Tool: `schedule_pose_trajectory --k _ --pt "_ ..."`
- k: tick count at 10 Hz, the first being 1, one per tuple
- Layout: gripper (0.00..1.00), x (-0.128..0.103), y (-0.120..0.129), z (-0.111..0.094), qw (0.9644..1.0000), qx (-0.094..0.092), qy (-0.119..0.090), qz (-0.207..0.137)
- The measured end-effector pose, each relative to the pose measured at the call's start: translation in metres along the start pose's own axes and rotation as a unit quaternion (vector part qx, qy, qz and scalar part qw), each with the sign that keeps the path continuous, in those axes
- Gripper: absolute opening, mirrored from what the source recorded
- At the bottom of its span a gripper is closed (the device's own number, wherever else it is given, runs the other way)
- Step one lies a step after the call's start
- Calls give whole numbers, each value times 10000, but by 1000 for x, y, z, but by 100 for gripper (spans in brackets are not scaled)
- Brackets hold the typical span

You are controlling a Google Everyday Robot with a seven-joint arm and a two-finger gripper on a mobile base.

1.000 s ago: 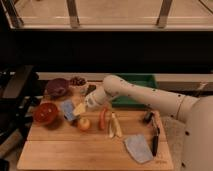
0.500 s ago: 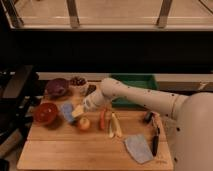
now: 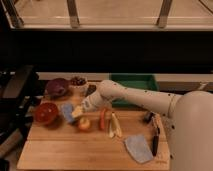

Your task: Place sponge in metal cup

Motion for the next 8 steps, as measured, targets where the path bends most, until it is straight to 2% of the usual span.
schedule_pose_trajectory --k 4,5,8 --pt "70 -1 1 -5 9999 -22 -113 43" --pt "70 -2 1 -13 9998 9 -220 26" --pt "70 -4 -2 -57 9977 243 -626 -17"
